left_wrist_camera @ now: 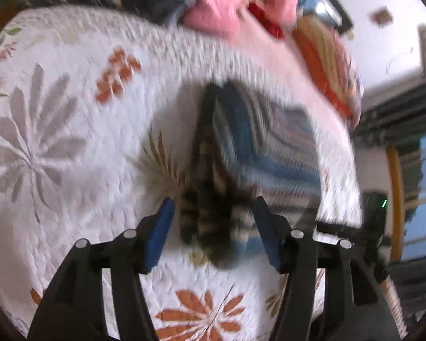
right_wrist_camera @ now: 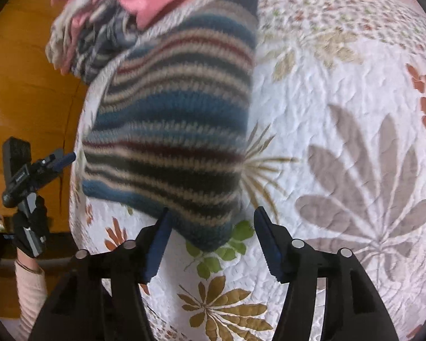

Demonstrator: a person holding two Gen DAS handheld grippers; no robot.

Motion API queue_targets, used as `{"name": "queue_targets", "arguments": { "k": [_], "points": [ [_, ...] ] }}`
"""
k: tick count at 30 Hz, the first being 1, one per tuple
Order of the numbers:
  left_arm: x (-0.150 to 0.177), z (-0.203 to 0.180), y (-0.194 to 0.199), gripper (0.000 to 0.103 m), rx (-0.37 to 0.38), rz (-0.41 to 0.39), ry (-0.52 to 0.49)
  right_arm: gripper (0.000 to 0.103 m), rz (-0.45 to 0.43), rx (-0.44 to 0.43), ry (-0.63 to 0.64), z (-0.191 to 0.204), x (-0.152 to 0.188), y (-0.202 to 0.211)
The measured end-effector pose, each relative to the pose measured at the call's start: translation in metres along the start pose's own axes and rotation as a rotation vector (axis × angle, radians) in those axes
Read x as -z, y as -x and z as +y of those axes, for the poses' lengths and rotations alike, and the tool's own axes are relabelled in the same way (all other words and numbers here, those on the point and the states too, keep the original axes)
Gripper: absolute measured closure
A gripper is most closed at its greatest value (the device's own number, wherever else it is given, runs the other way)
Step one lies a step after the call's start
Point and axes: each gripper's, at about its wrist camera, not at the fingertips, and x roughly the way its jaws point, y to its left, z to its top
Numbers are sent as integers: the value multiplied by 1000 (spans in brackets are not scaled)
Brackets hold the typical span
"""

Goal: Fold small clothes

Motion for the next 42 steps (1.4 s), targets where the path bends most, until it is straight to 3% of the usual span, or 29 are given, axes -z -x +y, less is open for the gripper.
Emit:
{"name": "queue_targets", "arguments": {
  "k": [4, 7, 11, 14, 15, 17, 19, 23, 25, 27, 30, 33, 35, 39, 42],
  "points": [
    [-30, -27, -28, 37, -17, -10, -7, 42, -26, -23, -53, -18, -5, 8],
    [-54, -43, -67, 37, -47, 23, 1, 42, -31, -17, -44, -21, -7, 10],
    [-72, -38, -117, 37, -66, 83, 60, 42, -34, -11, -28, -21, -6, 13],
    [-76, -27, -138, 38, -3, 93, 137, 42, -28, -4, -29, -24, -7, 12],
    [-76, -25, -140, 43, 26, 74, 157, 42, -25, 1, -26, -24, -8, 11],
    [-76, -28, -137, 74, 61, 40, 152, 42, -21, 10, -25, -26, -8, 10],
    [-74, -37, -129, 85, 63, 8, 94, 42, -13, 14, -29, -28, -8, 8],
    [-64, -43, -102, 88, 13, -89, 0, 42, -10, 23, -33, -25, -9, 3],
    [-60, -35, -103, 88, -26, -85, -13, 42, -13, 26, -35, -22, -9, 2],
    [-54, -26, -110, 86, 22, -54, 19, 42, -12, 32, -35, -19, -10, 0],
    [-53, -24, -104, 74, 72, -57, 50, 42, -13, 37, -25, -15, -10, 0],
    [-51, -26, -92, 57, 93, -17, 21, 42, -18, 36, -19, -12, -12, 3],
    [-48, -21, -80, 31, 89, 8, 6, 42, -22, 22, -25, -15, -12, 6],
    [-34, -7, -64, 29, 148, 11, 19, 41, -43, -23, -33, -15, -18, 15],
    [-30, -6, -69, 28, 128, 49, 6, 38, -60, -65, -30, -12, -25, 20]
  ]
}}
